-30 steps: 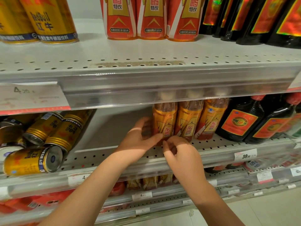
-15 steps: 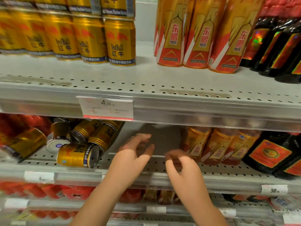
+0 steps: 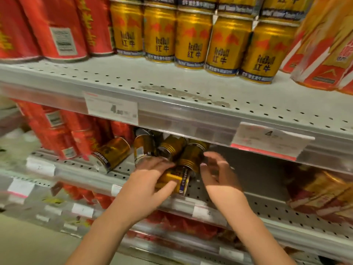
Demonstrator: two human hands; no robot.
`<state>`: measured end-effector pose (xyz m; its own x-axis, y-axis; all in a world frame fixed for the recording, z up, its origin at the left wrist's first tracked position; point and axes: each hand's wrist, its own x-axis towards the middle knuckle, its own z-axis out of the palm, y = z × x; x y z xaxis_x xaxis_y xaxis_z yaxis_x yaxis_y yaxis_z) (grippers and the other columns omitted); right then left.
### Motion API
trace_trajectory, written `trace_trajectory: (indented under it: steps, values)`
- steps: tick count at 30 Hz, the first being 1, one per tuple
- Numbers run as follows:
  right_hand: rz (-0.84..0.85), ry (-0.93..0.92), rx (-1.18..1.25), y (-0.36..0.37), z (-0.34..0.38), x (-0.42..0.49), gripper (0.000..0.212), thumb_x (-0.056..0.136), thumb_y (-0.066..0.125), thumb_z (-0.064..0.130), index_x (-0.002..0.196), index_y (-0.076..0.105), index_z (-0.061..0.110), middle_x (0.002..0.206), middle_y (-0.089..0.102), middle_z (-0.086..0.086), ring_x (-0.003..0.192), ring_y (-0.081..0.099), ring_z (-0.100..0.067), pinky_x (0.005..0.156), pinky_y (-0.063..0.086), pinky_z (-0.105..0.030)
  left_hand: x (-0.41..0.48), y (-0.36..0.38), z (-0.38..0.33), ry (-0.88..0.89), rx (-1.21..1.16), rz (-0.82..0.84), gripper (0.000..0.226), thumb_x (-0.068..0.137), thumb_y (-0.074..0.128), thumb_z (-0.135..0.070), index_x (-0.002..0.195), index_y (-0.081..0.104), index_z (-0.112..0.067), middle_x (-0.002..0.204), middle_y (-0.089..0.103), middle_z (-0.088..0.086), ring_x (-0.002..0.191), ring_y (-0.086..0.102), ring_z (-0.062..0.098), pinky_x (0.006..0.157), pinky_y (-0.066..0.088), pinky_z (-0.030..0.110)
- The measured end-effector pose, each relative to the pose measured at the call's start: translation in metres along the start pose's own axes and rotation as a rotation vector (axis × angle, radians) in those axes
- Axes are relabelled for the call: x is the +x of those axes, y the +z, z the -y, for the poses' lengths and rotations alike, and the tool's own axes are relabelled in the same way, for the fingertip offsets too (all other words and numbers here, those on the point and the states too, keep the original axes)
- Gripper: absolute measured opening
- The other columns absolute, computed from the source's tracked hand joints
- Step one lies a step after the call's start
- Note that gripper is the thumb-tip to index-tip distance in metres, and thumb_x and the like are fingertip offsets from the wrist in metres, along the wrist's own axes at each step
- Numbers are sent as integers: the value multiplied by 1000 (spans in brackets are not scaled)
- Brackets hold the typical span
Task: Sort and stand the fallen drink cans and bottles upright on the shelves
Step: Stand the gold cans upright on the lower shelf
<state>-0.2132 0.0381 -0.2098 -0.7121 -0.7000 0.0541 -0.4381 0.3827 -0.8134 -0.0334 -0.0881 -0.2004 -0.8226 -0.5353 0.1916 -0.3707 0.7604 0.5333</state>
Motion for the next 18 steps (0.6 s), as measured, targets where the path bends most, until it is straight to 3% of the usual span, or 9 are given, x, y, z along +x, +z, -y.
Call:
trace_trajectory:
  steps: [4, 7, 11, 15, 18]
  values:
    - [-55, 0, -42, 19, 13, 11, 44, 95, 48, 61, 138, 43, 53, 119, 49, 23, 100, 52, 2, 82, 45, -22, 4, -5, 17, 104, 78, 116, 67, 94, 56, -62, 154, 34, -42, 152, 35, -17, 142, 32, 6, 115, 38, 32]
    - [-82, 95, -128, 30, 23, 13, 52, 86, 41, 79, 133, 43, 57, 121, 47, 14, 103, 54, -13, 85, 53, -35, 7, -5, 27, 172, 147, 148, 73, 94, 56, -59, 157, 23, -43, 155, 27, -18, 145, 25, 7, 116, 34, 28]
    - [-134, 244, -242, 36, 36, 25, 64, 77, 50, 84, 124, 44, 41, 119, 41, 1, 92, 52, -22, 78, 44, -35, 13, -5, 30, 216, 162, 141, 74, 94, 57, -57, 157, 23, -41, 153, 29, -16, 142, 29, 9, 110, 39, 30]
    - [31, 438, -320, 32, 29, 46, 97, 66, 51, 90, 139, 40, 28, 129, 51, -7, 110, 58, -31, 84, 44, -39, 14, -4, 29, 223, 176, 148, 75, 93, 56, -61, 157, 23, -40, 152, 30, -14, 141, 29, 11, 109, 42, 32]
    - [167, 474, -221, 22, 21, 48, 91, 53, 48, 94, 119, 50, 31, 109, 63, 0, 96, 64, -22, 86, 53, -41, 15, -4, 27, 227, 204, 149, 75, 93, 54, -62, 157, 21, -41, 152, 29, -15, 141, 29, 12, 110, 40, 31]
